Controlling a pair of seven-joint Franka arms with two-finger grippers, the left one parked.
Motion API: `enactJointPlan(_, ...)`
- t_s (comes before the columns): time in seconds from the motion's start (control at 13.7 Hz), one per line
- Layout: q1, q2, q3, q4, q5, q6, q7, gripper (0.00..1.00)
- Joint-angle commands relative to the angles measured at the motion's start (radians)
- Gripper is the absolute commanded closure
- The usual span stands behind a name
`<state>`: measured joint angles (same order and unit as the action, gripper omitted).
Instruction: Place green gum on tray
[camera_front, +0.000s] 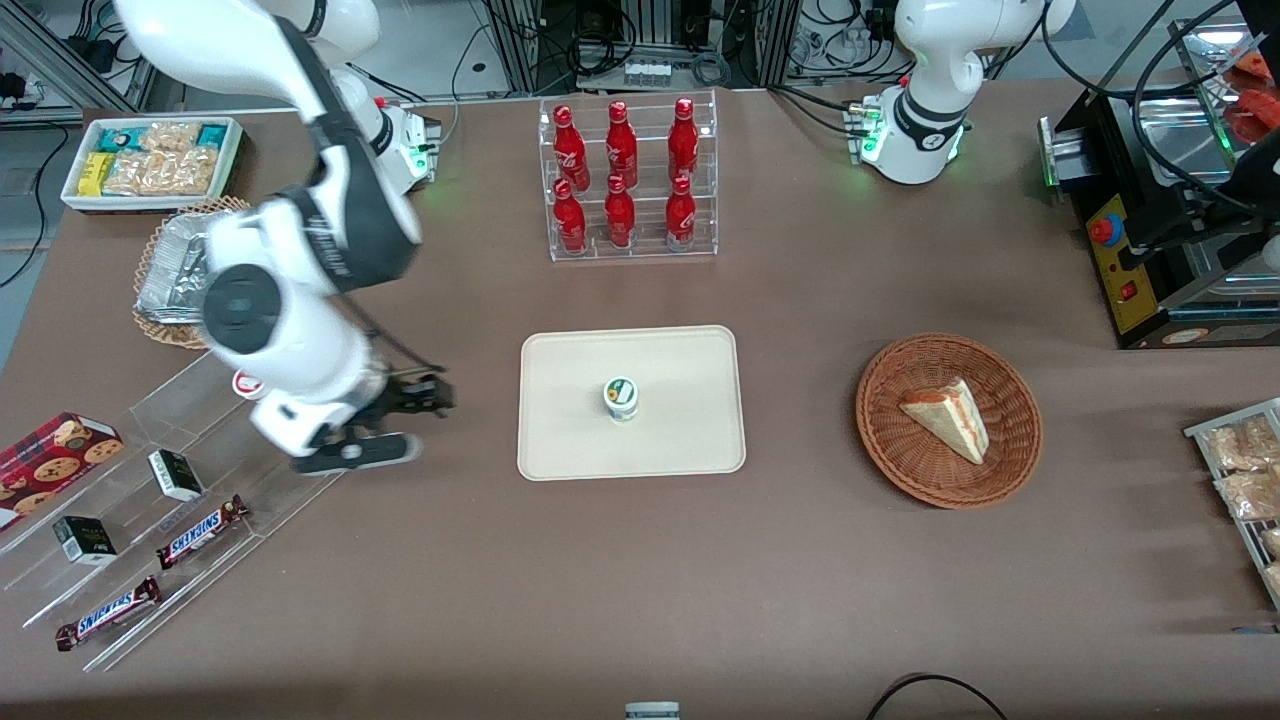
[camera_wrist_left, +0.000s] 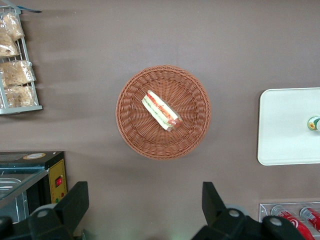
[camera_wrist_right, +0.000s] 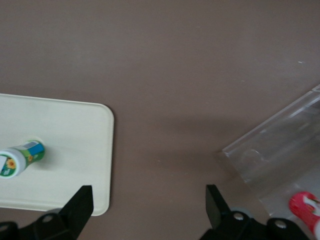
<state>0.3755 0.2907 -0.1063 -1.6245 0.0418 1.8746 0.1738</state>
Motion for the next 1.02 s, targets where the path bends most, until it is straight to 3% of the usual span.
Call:
enactJointPlan(0.0, -0.068, -0.085, 0.02, -0.086, -0.007, -0.008, -0.017, 0.0)
enactJointPlan(0.22, -0.202, -0.151, 0.105, -0.143, -0.01, -0.002, -0.083, 0.0)
enactJointPlan(0.44, -0.28, -0.195, 0.105, -0.143, -0.01, -0.015, -0.198, 0.0)
enactJointPlan(0.95, -0.406, -0.307, 0.096, -0.124, -0.014, -0.159, -0.229, 0.0)
